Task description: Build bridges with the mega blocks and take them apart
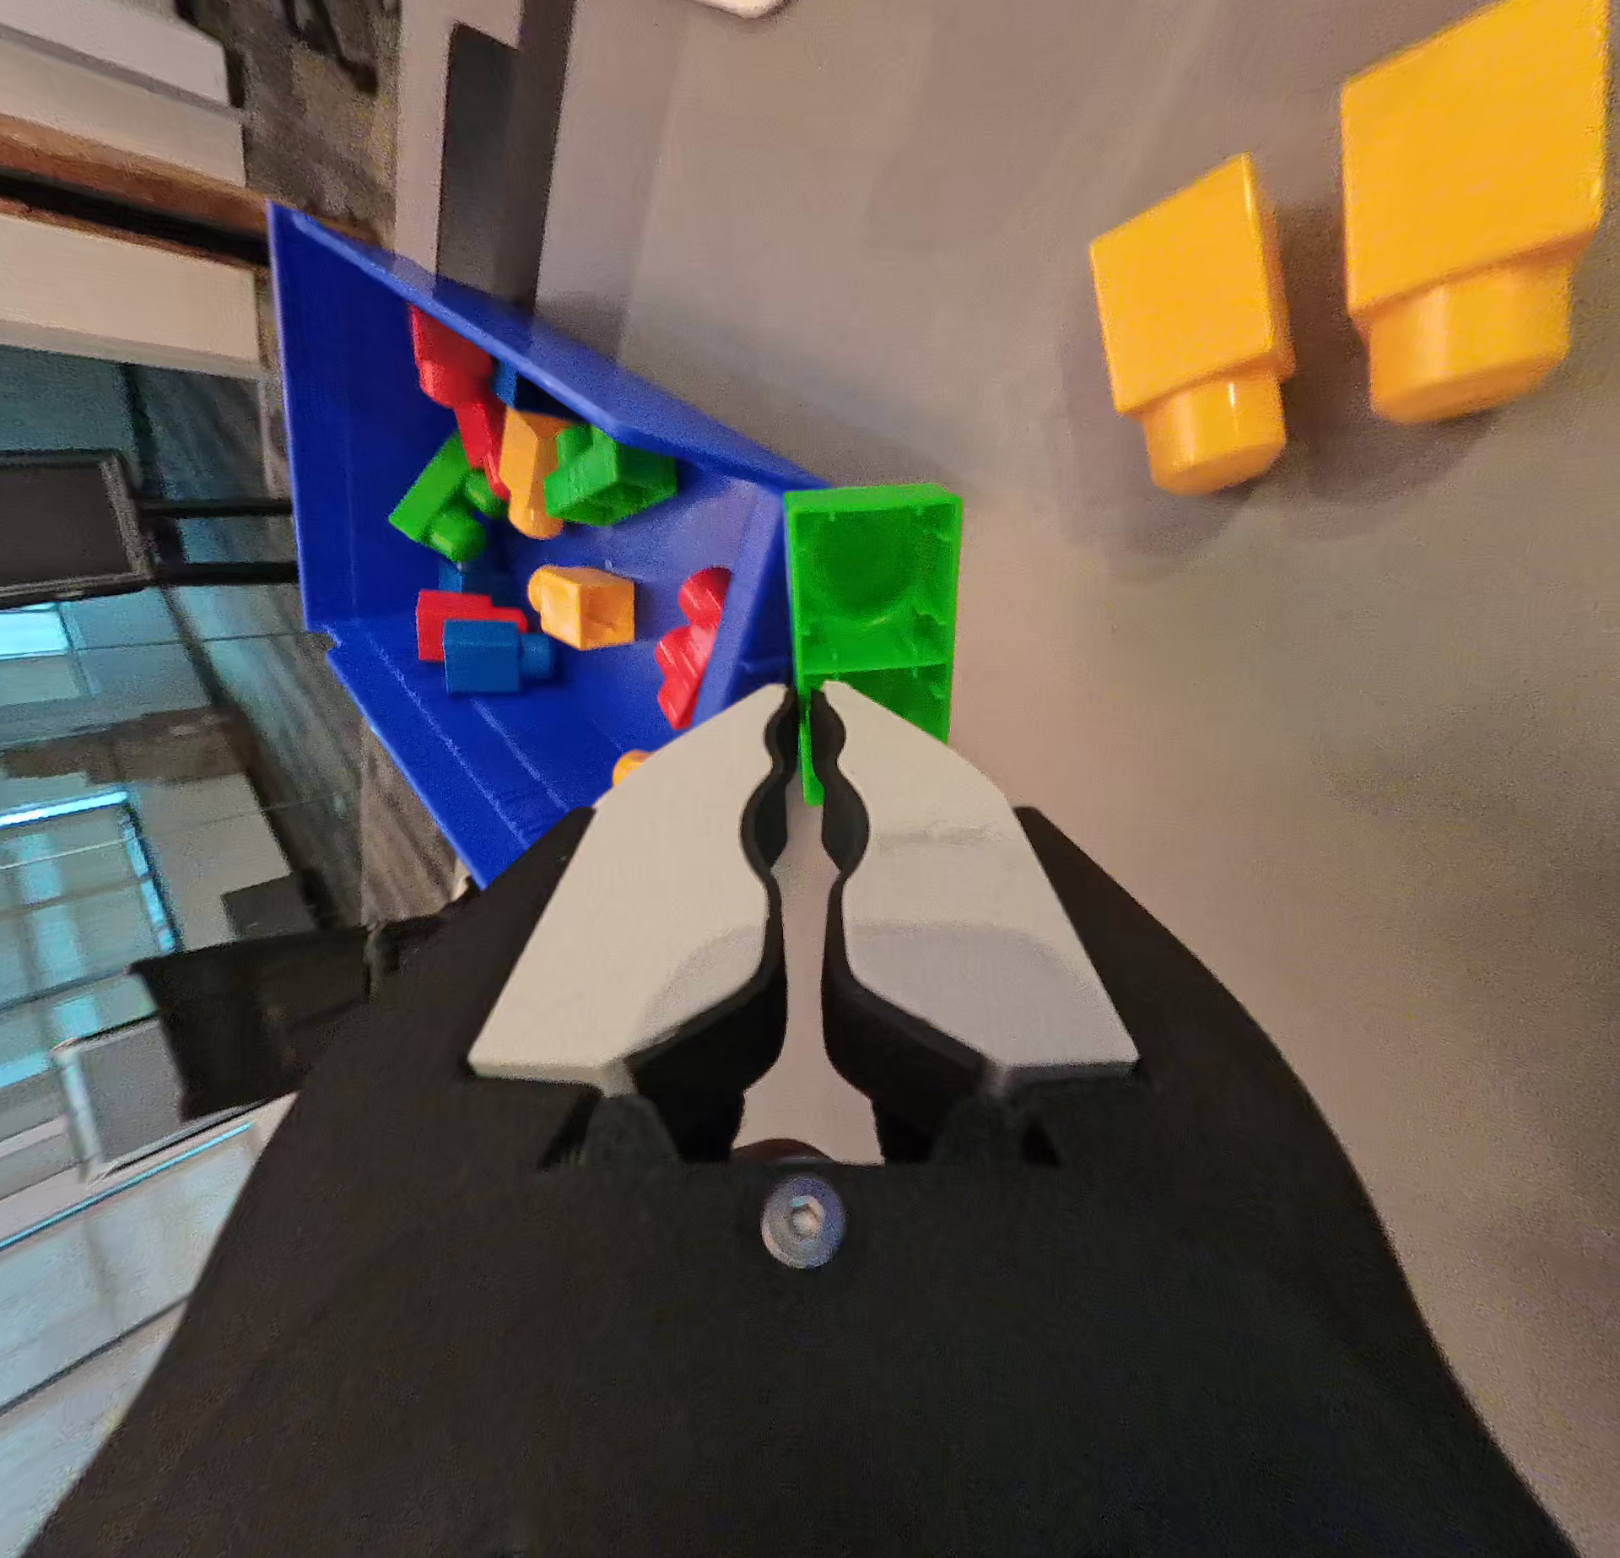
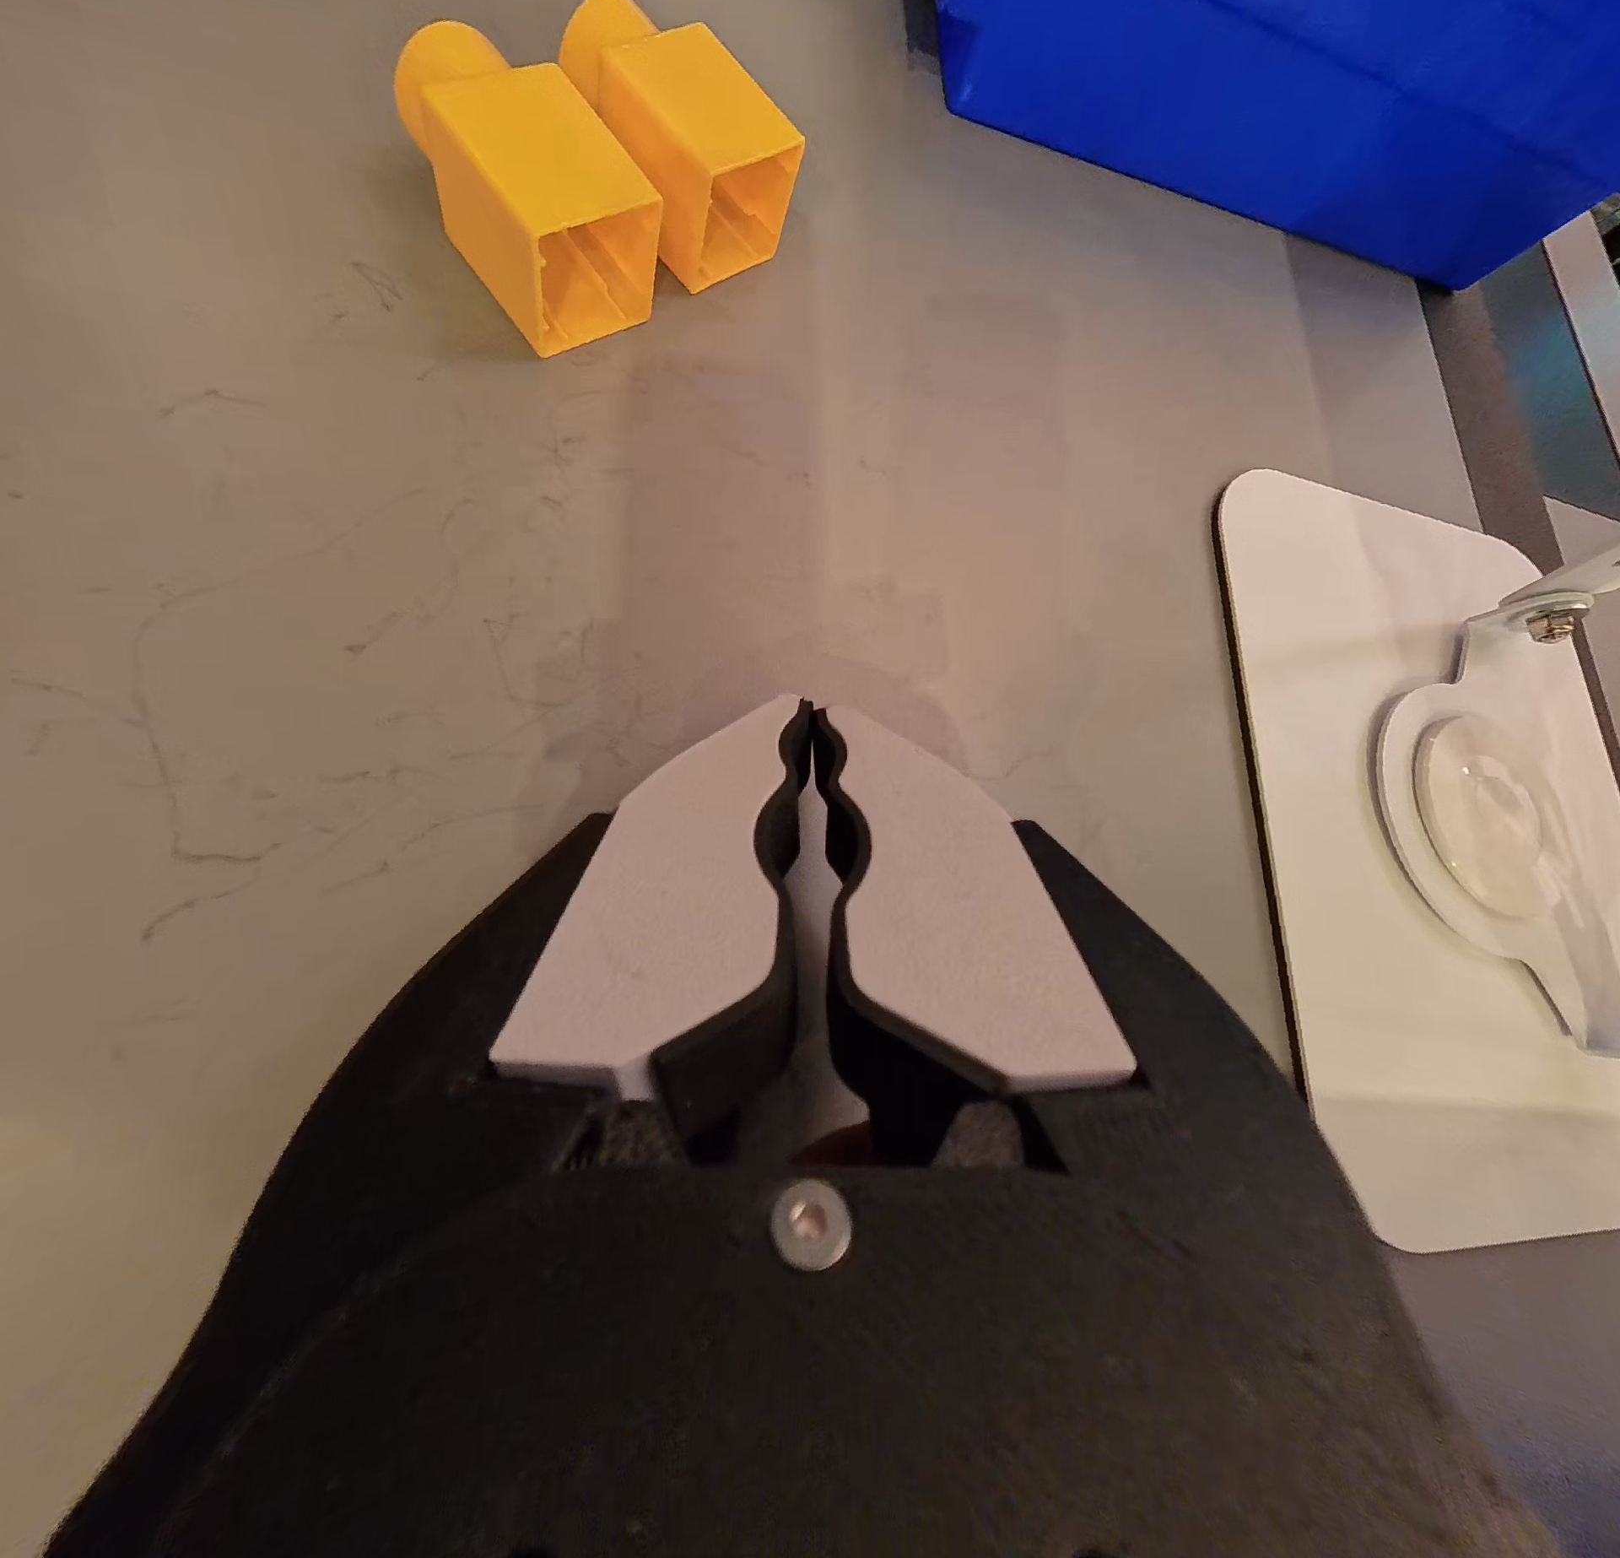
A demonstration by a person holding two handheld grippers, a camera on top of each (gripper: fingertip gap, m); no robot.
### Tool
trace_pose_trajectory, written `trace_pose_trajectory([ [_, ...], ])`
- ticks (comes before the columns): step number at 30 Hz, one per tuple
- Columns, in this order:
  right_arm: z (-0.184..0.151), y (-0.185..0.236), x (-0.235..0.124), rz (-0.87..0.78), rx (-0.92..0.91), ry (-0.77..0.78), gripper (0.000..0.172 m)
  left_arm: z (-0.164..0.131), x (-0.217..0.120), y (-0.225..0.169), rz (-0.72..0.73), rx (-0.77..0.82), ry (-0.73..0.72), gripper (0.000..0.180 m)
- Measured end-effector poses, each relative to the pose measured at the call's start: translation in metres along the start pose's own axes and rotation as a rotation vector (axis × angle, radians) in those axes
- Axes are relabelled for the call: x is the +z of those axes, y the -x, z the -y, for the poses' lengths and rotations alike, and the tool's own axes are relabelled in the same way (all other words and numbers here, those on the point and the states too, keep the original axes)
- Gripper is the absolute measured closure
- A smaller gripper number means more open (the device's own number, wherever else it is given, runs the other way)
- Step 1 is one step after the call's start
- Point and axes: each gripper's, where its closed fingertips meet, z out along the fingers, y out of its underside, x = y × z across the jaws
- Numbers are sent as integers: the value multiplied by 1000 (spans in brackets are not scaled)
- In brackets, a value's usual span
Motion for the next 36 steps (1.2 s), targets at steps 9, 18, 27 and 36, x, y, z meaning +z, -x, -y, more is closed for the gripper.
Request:
trace_pose_trajectory([
  [9,0,0,0,-2,0,1,172,-18,26,-49,9,39,161,178],
  [18,-1,0,-1,0,1,1,172,-21,28,-71,-35,28,194,174],
  [27,18,10,-4,112,-5,-107,162,-30,5,-66,-129,-184,33,152],
  [36,59,17,23,356,-65,-229,144,-57,12,-51,-96,-291,13,152],
])
